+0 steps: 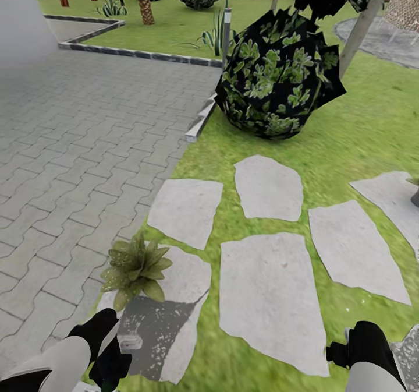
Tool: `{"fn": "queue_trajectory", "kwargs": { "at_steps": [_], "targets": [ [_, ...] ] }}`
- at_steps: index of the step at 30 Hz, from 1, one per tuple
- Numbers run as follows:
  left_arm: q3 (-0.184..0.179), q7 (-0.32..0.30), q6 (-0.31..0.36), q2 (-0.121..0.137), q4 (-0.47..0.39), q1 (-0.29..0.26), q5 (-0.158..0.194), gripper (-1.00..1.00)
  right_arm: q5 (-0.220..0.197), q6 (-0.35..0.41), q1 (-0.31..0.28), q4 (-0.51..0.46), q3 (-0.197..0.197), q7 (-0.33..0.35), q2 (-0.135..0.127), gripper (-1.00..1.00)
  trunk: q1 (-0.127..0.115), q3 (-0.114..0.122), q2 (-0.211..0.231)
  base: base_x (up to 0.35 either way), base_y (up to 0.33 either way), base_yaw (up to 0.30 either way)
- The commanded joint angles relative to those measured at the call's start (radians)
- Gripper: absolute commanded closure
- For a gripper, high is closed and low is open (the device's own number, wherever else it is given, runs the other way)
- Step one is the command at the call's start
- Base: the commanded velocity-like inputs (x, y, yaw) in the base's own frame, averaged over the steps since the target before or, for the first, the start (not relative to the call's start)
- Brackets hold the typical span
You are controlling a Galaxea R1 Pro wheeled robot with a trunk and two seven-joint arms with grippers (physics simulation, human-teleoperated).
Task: Pick up the pesticide atomizer in the garden and spray insectifuge to fully cover both potted plants in the garden.
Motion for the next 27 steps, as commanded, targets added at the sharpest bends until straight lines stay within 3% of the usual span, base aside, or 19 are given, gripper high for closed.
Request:
{"fn": "queue_trajectory", "kwargs": {
  "at_steps": [1,8,16,22,27],
  "targets": [
    [0.007,-0.006,0.005,0.0,-0.001,0.0,-0.011,1.0,0.01,-0.001,-0.001,-0.001,-0.004,0.009,0.001,-1.0,0.0,-0.001,0.0,0.0,-0.344,0.225],
    [0.007,-0.006,0.005,0.0,-0.001,0.0,-0.011,1.0,0.01,-0.001,-0.001,-0.001,-0.004,0.009,0.001,-1.0,0.0,-0.002,0.0,0.0,-0.344,0.229],
    [0.007,-0.006,0.005,0.0,0.0,0.0,-0.011,1.0,0.01,-0.001,-0.001,-0.001,-0.004,0.012,0.0,-1.0,0.0,-0.002,0.0,0.0,-0.34,0.045],
    [0.007,-0.006,0.005,0.0,0.0,0.0,-0.011,1.0,0.011,-0.001,-0.001,-0.001,-0.004,0.009,0.001,-1.0,0.0,-0.007,0.0,0.0,-0.327,0.191],
    [0.007,-0.006,0.005,0.0,0.0,0.001,-0.011,1.0,0.01,-0.001,-0.001,-0.001,-0.004,0.009,0.0,-1.0,0.0,-0.011,0.0,0.0,-0.139,0.218]
  ]
}}
